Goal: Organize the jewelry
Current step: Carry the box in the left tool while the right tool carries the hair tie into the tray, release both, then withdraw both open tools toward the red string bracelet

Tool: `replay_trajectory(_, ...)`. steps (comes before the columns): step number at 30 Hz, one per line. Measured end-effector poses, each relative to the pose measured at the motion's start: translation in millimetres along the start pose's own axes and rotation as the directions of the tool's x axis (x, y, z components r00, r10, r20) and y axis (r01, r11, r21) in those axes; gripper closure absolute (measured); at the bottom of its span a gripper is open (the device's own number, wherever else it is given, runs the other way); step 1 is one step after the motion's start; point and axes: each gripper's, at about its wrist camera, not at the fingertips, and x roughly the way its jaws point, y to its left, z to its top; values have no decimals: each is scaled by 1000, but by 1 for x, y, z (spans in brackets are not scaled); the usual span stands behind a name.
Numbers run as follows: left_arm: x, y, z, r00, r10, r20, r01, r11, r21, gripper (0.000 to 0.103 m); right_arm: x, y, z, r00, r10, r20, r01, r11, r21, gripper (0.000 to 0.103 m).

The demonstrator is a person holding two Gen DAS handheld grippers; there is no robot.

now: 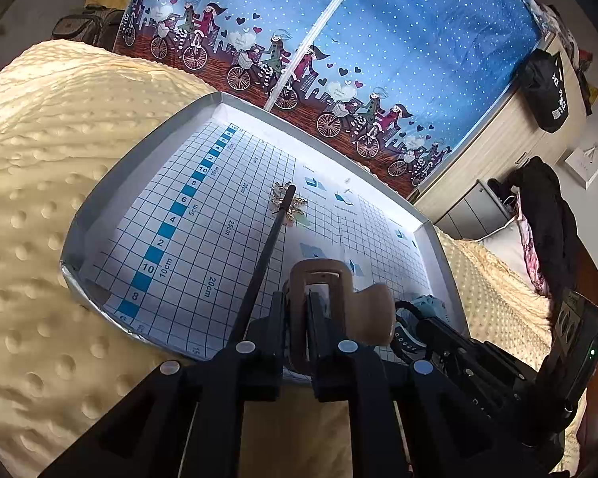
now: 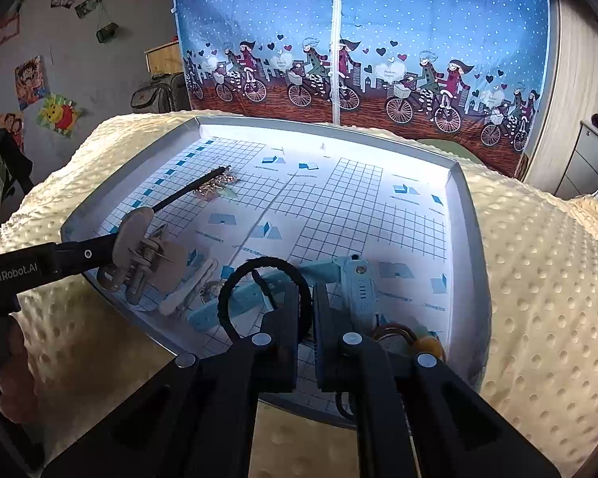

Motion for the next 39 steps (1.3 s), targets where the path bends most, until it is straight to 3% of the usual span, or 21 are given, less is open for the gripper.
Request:
replay_trajectory(4, -2, -5, 1, 1000, 23, -9, -23, 1000, 20, 88, -6, -5, 0, 1000, -9, -4, 9, 1000, 6, 97)
replay_trajectory(7, -6, -10, 1, 999, 32, -10, -32, 999, 36, 75, -14, -8, 0, 1000, -10, 3, 10, 1000, 11, 94)
replay_trajectory(9, -13, -14, 1, 1000, 25, 0, -25, 999, 42, 62, -20, -9, 1, 1000, -17, 15, 17, 1000, 7, 86)
replay_trajectory(10, -19, -17, 0, 1000, 18, 11, -18, 999, 48, 57, -26, -9, 1, 999, -21, 27, 20, 1000, 7, 78)
replay_trajectory(11, -24, -19, 0, 1000, 15, 22, -16, 998, 54, 45, -30, -10, 2, 999, -22, 36, 22, 1000, 10, 69)
replay_trajectory(12, -31, -23, 0, 999, 11, 41, -14, 998, 61, 36, -33, -12, 3, 999, -21, 42, 21, 1000, 14, 67)
replay_trajectory(17, -72, -41, -2, 991, 23, 133, -40, 992, 123, 13, -63, -18, 3, 995, -37, 96, 33, 999, 42, 63)
replay_trajectory(19, -88, -46, -4, 984, 35, 175, -59, 990, 129, 4, -80, -19, 0, 990, -47, 131, 41, 998, 49, 48)
replay_trajectory(20, -102, -49, -5, 977, 38, 211, -67, 989, 130, 1, -91, -20, -1, 987, -50, 155, 42, 998, 50, 35)
replay_trajectory(21, -111, -51, -7, 971, 39, 235, -71, 989, 131, 0, -100, -22, -2, 983, -48, 175, 39, 998, 52, 25)
replay_trajectory(26, -158, -60, -21, 925, 103, 366, -160, 979, 129, 0, -157, -29, -10, 956, -20, 293, -2, 997, 75, 1)
replay_trajectory(31, -194, -64, -38, 914, 102, 392, -186, 965, 183, 0, -201, -27, -28, 928, -23, 373, -11, 996, 88, 1)
replay_trajectory(39, -239, -65, -76, 918, 108, 381, -210, 949, 236, 0, -244, -22, -66, 913, -27, 408, -12, 996, 93, 1)
